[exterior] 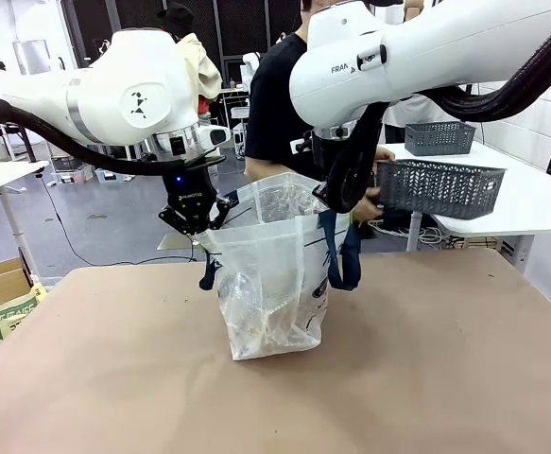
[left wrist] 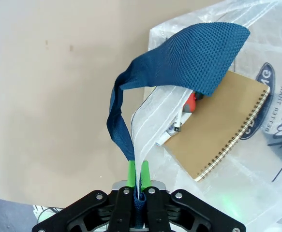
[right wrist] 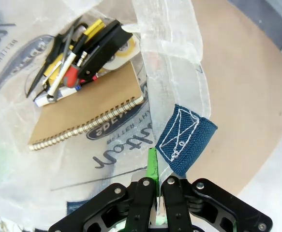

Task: Transfer purchased items from the store into the shopping bag.
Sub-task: Move the Reusable shopping bag to the right side of the table.

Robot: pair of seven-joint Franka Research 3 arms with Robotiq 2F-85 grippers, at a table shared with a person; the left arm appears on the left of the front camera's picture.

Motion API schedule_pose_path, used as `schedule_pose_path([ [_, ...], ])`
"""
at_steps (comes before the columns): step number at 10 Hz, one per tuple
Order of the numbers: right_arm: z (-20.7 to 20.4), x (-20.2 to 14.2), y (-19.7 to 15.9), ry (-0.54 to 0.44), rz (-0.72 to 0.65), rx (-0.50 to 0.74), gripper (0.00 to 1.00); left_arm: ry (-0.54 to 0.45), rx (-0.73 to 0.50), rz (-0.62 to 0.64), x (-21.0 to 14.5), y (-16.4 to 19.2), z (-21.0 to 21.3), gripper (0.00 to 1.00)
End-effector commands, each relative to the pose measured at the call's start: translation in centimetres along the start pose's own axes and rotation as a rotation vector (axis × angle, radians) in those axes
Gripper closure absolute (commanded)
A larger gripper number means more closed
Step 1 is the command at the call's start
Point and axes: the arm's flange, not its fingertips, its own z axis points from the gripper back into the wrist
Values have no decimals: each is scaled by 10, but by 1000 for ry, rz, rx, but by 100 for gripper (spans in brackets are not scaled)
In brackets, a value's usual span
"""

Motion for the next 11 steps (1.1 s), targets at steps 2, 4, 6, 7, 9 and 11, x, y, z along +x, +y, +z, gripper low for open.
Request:
schedule_pose_path([
  [2,7,9,12,9,-104,70,100,-23,-72,-3,5,-10,-2,100],
  [4,11,12,21,-9,-169,116,100,-26,-112,-7,8,-16,-5,100],
  [6,8,17,18,-6,-210,155,100,-7,-154,-38,13,-23,-7,100],
  [7,7,15,13,1,-196,142,100,-1,-166,-39,12,-20,-5,100],
  [9,9,12,19,-12,-173,125,100,-17,-111,0,9,-20,-3,100],
  [11,9,15,18,-14,-177,129,100,-13,-128,-11,12,-22,-2,100],
])
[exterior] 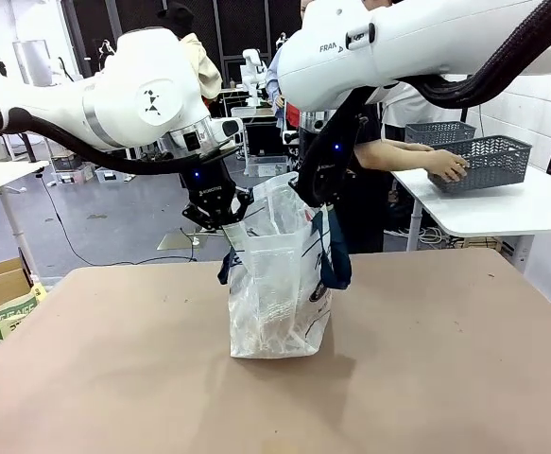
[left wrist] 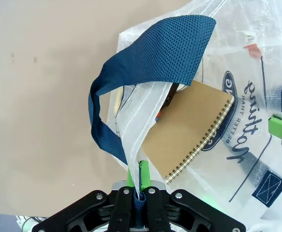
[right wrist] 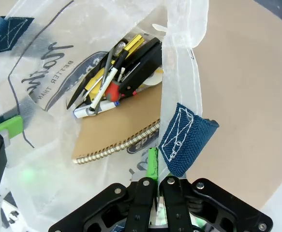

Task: Transfer purchased items from the store into the shopping bag.
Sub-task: Move the Reusable shopping bag to the right side of the table.

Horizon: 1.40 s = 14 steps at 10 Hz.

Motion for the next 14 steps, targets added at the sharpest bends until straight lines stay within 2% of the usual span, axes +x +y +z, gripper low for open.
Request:
schedule_pose_path([
  [1,0,2,-1,-37,4,17,100,2,-16,1,-1,-1,0,100],
  [5,4,10,13,-92,-34,48,100,-34,-87,-40,-5,-18,9,100],
  [9,5,21,24,-138,-52,48,100,-10,-108,-119,-5,-39,3,100],
  [12,6,32,28,-177,-56,72,100,-16,-128,-135,-6,-47,5,100],
  [14,2,38,29,-170,-46,80,100,-24,-119,-106,-5,-45,7,100],
])
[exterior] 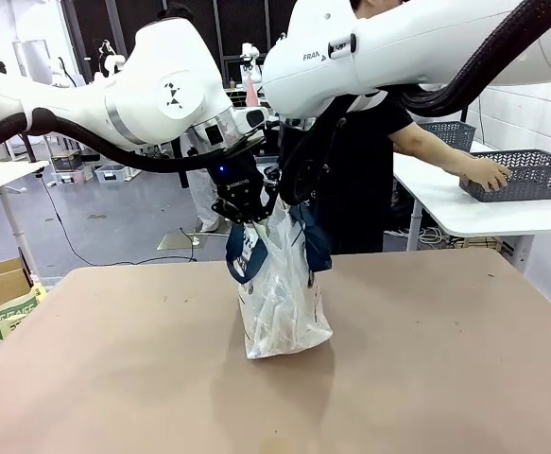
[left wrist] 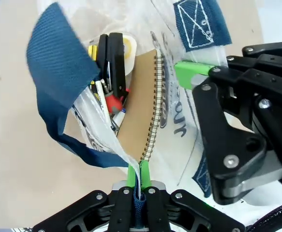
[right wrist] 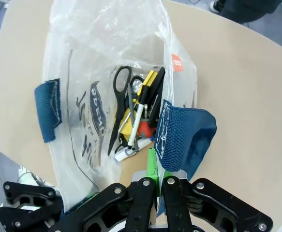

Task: Transfer purchased items from the store into the shopping bag.
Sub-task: Move the Reusable shopping bag to the right side of the table.

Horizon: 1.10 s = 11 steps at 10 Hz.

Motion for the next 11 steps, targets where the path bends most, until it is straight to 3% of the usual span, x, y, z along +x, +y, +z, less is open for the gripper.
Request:
schedule_pose_path([
  [1,-3,4,3,-7,-8,22,100,2,1,-1,-1,0,-1,100],
  [7,-5,2,2,9,-9,7,100,-14,-6,-10,2,-1,-2,100],
  [9,-7,5,4,22,-85,33,100,-33,-21,-22,3,-6,0,100],
  [11,-9,6,5,28,-124,31,100,-61,-77,-52,0,-5,3,61],
])
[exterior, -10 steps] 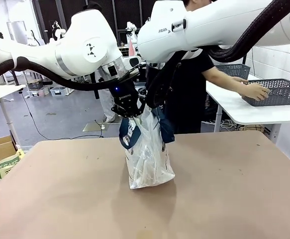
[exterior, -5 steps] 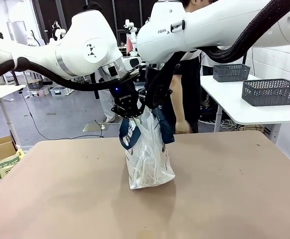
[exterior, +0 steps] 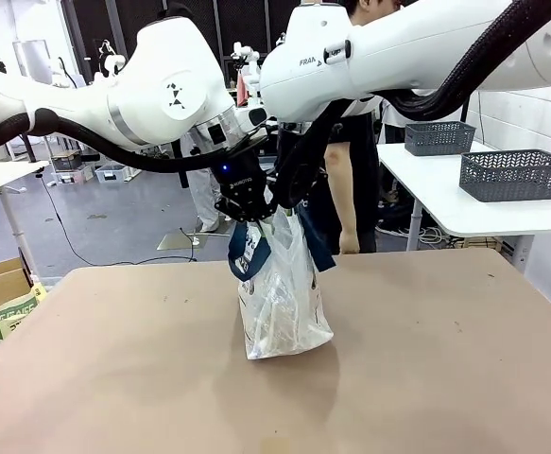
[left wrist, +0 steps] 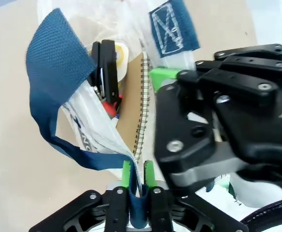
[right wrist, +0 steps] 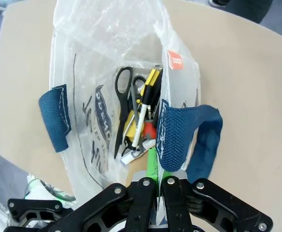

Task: Transfer purchased items from the store into the shopping bag.
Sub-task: Move the Reusable shopping bag to the right side of the table.

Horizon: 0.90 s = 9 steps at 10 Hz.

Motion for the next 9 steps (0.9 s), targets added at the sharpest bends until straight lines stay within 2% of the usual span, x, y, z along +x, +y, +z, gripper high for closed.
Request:
schedule_pose_path([
  [1,-1,5,4,14,-72,21,100,-33,-83,-39,-5,4,4,41],
  [3,-1,6,3,5,-91,27,100,-50,-110,-54,-10,4,7,1],
  [9,-6,14,10,12,-99,37,100,-89,-172,-75,-7,1,6,0],
])
